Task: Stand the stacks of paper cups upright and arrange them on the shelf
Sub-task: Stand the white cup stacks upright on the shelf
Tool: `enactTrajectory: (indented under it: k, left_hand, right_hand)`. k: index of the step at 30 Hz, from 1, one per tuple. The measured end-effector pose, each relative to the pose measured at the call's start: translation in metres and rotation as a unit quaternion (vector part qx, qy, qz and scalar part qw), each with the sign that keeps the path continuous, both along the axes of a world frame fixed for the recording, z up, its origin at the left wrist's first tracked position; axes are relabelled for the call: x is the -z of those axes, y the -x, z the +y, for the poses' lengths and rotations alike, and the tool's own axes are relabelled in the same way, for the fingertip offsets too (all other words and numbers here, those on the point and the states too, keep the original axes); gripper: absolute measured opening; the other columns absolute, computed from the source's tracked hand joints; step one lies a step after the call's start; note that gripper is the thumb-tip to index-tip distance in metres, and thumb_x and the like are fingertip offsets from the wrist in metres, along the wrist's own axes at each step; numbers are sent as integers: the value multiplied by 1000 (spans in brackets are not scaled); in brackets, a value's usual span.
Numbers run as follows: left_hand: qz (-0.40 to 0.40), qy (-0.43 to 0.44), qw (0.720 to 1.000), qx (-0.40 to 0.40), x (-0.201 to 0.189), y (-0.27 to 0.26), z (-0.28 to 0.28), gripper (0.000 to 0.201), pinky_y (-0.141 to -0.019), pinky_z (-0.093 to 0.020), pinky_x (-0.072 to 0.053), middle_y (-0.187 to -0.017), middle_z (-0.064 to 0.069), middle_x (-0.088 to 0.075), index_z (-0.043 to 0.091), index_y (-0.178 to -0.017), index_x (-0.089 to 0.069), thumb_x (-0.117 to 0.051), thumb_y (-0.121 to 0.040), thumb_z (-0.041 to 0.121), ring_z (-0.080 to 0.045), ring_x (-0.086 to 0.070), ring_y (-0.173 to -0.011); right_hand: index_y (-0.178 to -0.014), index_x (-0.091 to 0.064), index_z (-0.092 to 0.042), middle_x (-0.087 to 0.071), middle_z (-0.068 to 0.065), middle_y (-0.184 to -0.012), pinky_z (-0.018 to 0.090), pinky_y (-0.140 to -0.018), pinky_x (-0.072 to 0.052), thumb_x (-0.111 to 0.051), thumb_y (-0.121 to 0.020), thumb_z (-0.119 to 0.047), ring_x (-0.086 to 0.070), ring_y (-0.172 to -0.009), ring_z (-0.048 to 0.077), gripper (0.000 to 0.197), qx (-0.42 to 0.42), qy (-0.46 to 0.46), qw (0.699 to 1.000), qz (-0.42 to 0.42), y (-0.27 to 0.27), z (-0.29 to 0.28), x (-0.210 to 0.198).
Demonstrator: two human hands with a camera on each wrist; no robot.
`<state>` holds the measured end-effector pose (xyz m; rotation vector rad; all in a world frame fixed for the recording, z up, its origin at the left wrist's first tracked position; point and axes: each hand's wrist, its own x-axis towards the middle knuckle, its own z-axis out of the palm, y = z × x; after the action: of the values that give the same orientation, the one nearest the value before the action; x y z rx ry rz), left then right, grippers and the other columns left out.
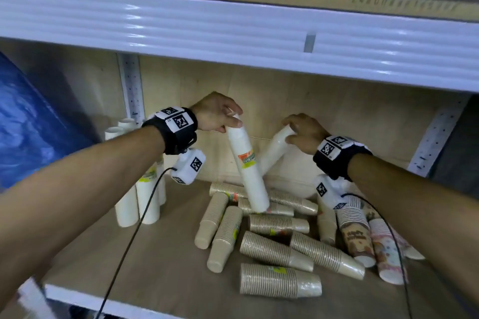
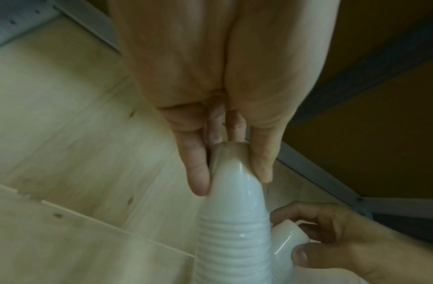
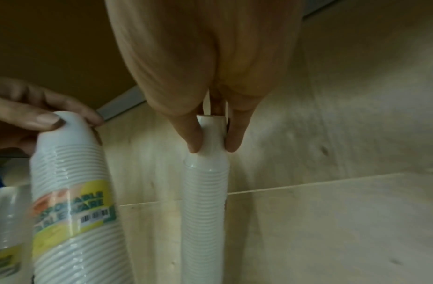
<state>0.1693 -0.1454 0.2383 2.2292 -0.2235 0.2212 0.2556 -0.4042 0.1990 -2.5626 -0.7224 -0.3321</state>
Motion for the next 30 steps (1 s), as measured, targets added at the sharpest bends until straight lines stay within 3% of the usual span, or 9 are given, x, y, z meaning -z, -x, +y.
enactTrajectory:
  k: [5,10,13,15,17,21,24,30]
  left_hand:
    - [-19,-53,997,-52,-24,14,23,38,-80,-41,-60,-116,-14,-61,5,-117,-66,-78,-81,13,-29,-65,-104]
    - [-39,-112,987,-107,-38,26,45,38,-79,-46,-60,-116,-11,-61,7,-115,-68,-78,-81,20,-25,-64,-101]
    - [-49,-159,977,-132,-40,32,58,37,-74,-37,-60,-117,-6,-58,11,-115,-68,-76,-82,24,-20,-60,-100]
    - [-54,-194,969,-145,-40,35,64,38,-71,-29,-53,-121,-4,-58,12,-118,-68,-75,-83,25,-18,-58,-102]
    - [-50,-205,965,-154,-38,37,70,40,-77,-28,-51,-126,-4,-58,11,-121,-67,-75,-84,23,-20,-57,-111]
    - [-33,-224,961,-156,-29,40,76,43,-101,-34,-47,-132,-5,-58,10,-126,-64,-73,-85,20,-20,-54,-121]
    - [-22,-235,959,-158,-20,43,78,42,-101,-35,-46,-130,-5,-58,12,-126,-65,-73,-85,20,-20,-54,-120]
    - [1,-240,959,-154,5,46,79,42,-99,-31,-45,-130,-4,-59,12,-126,-64,-73,-86,19,-20,-54,-119]
  right_hand:
    - [-136,-51,-14,-48,9,-132,19,-97,-37,-60,-90,-4,-49,-128,17,48,-50,-12,998,-20,13,42,-29]
    - [-137,-50,-12,-48,8,-135,16,-96,-35,-59,-91,-3,-49,-130,15,48,-92,-38,995,-33,24,83,-46]
    - [-136,-51,-13,-50,7,-135,18,-97,-37,-61,-89,-4,-50,-130,14,49,-119,-70,990,-26,30,107,-51]
    - [-137,-51,-12,-49,7,-136,17,-97,-37,-62,-89,-5,-50,-130,14,50,-137,-74,987,-29,34,122,-52]
    - [-139,-50,-12,-48,7,-138,17,-99,-36,-63,-90,-7,-49,-130,15,51,-152,-75,985,-25,38,137,-51]
    - [-139,-50,-13,-48,6,-137,20,-102,-38,-63,-89,-10,-49,-131,15,51,-166,-71,984,-8,44,163,-43]
    - [-138,-51,-13,-50,5,-136,16,-94,-35,-64,-89,-11,-50,-129,13,50,-163,-58,985,3,48,175,-34]
    - [-136,-54,-12,-54,7,-134,17,-90,-35,-65,-88,-10,-52,-126,18,49,-158,-24,987,20,56,185,-13]
